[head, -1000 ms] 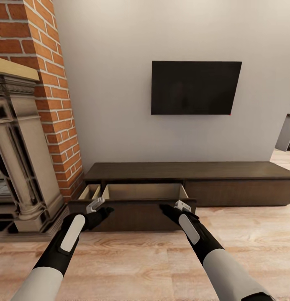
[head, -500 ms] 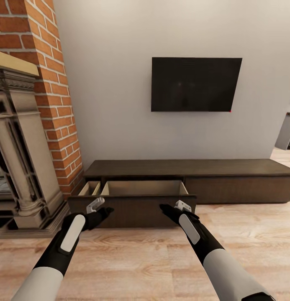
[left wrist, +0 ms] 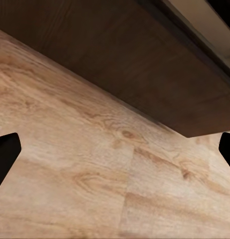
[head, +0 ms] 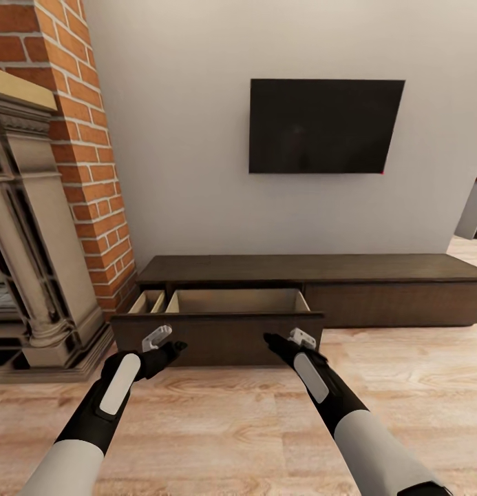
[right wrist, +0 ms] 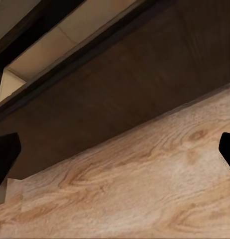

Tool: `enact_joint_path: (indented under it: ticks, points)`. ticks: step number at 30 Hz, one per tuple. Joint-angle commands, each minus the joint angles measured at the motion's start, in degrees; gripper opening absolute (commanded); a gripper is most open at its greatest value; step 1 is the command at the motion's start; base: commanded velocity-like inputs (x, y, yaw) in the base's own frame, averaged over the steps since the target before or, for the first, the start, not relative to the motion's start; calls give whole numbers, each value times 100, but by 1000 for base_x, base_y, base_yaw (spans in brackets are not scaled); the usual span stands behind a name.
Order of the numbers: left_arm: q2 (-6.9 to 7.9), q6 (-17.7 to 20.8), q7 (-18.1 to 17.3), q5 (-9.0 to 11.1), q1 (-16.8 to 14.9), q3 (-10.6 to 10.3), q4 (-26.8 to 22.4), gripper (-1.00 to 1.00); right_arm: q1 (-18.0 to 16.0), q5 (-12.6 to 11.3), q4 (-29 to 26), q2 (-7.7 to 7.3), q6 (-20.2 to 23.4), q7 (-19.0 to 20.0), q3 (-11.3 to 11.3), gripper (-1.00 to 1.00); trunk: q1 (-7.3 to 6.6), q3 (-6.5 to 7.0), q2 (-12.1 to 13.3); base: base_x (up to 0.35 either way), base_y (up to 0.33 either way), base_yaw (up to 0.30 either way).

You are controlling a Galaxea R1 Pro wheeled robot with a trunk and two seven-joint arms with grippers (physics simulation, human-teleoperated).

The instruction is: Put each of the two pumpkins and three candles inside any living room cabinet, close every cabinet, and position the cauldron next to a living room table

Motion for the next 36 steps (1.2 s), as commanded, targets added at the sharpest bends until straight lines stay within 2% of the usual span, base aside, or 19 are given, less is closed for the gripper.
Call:
enact_joint_path:
  ticks: [1, 12, 18, 21, 23, 25, 26, 27, 29, 36]
  points:
    - [1, 15, 49, 62, -3, 0, -6, 100, -3, -53, -11, -3, -31, -51, 26, 100, 1, -29, -5, 0, 0, 0]
    - [-12, -113, 49, 24, -3, -3, 57, 100, -3, 4, 23, 2, -247, -46, 52, 100, 29, -273, -19, 0, 0, 0]
    - [-14, -819, 33, 4, 9, -35, 103, 100, -3, 51, 72, 11, -529, -42, 72, 100, 45, -406, -27, 0, 0, 0]
    - [-18, -1085, 32, -16, 14, -233, 302, 100, -3, 63, 78, -5, -724, -35, 79, 100, 53, -472, -31, 0, 0, 0]
    - [8, -1418, 31, -13, 14, -398, 360, 100, -3, 68, 83, -4, -766, -34, 86, 100, 58, -517, -34, 0, 0, 0]
    - [19, -1717, 31, -13, 15, -594, 465, 100, -3, 115, 84, -3, -876, -33, 232, 100, 63, -561, -37, 0, 0, 0]
    - [17, -1750, 31, -14, 15, -635, 493, 100, -3, 132, 86, -3, -910, -33, 288, 100, 65, -583, -38, 0, 0, 0]
    - [15, -1823, 31, -16, 15, -767, 556, 100, -3, 175, 94, -3, -1015, -33, 471, 100, 68, -605, -39, 0, 0, 0]
    - [17, -1883, 31, -21, 15, -901, 597, 100, -3, 201, 100, -2, -1135, -36, 655, 100, 73, -649, -42, 0, 0, 0]
    - [26, -2088, 31, -28, 15, -993, 623, 100, -3, 209, 112, 3, -1239, -34, 785, 100, 91, -805, -52, 0, 0, 0]
